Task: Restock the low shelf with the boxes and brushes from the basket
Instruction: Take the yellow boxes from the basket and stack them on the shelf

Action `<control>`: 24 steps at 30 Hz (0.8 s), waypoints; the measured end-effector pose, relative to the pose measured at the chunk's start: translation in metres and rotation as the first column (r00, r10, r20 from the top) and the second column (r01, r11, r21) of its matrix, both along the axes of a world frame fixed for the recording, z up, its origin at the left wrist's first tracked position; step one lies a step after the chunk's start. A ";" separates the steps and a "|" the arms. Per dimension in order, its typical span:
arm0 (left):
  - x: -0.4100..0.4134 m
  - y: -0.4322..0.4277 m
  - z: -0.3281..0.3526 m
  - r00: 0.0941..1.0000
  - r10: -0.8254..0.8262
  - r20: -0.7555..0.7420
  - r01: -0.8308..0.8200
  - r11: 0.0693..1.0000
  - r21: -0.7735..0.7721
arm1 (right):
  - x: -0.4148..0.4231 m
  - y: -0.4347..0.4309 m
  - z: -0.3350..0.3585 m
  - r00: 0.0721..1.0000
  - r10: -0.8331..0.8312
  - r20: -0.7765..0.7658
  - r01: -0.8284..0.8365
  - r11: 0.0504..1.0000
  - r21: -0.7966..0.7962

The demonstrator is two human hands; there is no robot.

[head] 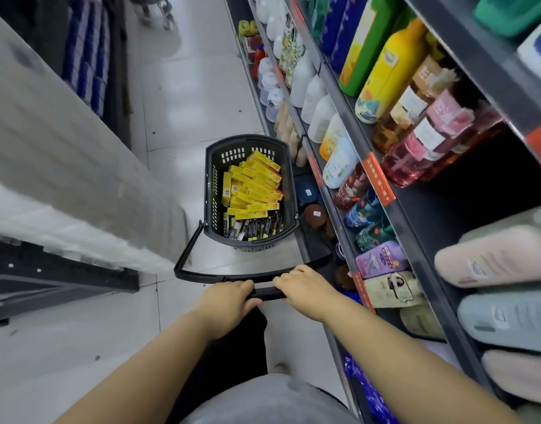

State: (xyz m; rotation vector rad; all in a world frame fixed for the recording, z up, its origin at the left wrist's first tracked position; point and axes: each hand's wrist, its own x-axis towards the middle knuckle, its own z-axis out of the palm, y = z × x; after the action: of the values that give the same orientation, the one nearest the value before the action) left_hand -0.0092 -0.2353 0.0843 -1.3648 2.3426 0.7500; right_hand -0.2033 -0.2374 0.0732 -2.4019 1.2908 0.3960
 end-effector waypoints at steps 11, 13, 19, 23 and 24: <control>-0.020 -0.182 -0.002 0.999 0.047 -0.014 -0.046 0.996 0.080 | 0.029 -0.173 0.014 0.967 -0.220 -0.131 0.230 0.970 0.073; -0.024 -0.205 -0.002 0.999 0.045 -0.006 -0.045 0.994 0.098 | 0.028 -0.197 0.009 0.962 -0.211 -0.172 0.222 0.974 0.046; -0.035 -0.270 -0.014 0.998 0.061 -0.015 -0.059 0.989 0.138 | 0.014 -0.260 -0.015 0.967 -0.184 -0.177 0.196 0.980 0.048; -0.042 -0.340 -0.021 0.994 0.104 -0.019 -0.100 0.984 0.150 | 0.004 -0.331 -0.031 0.973 -0.173 -0.154 0.181 0.983 0.041; -0.043 -0.362 -0.022 0.993 0.113 -0.023 -0.109 0.985 0.133 | 0.003 -0.355 -0.032 0.974 -0.174 -0.144 0.181 0.983 0.041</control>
State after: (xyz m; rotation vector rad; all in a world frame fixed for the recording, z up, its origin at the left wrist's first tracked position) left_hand -0.0522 -0.5973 0.0620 -1.4445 2.2111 0.9456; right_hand -0.2005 -0.5924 0.0414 -2.2253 1.5222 0.5478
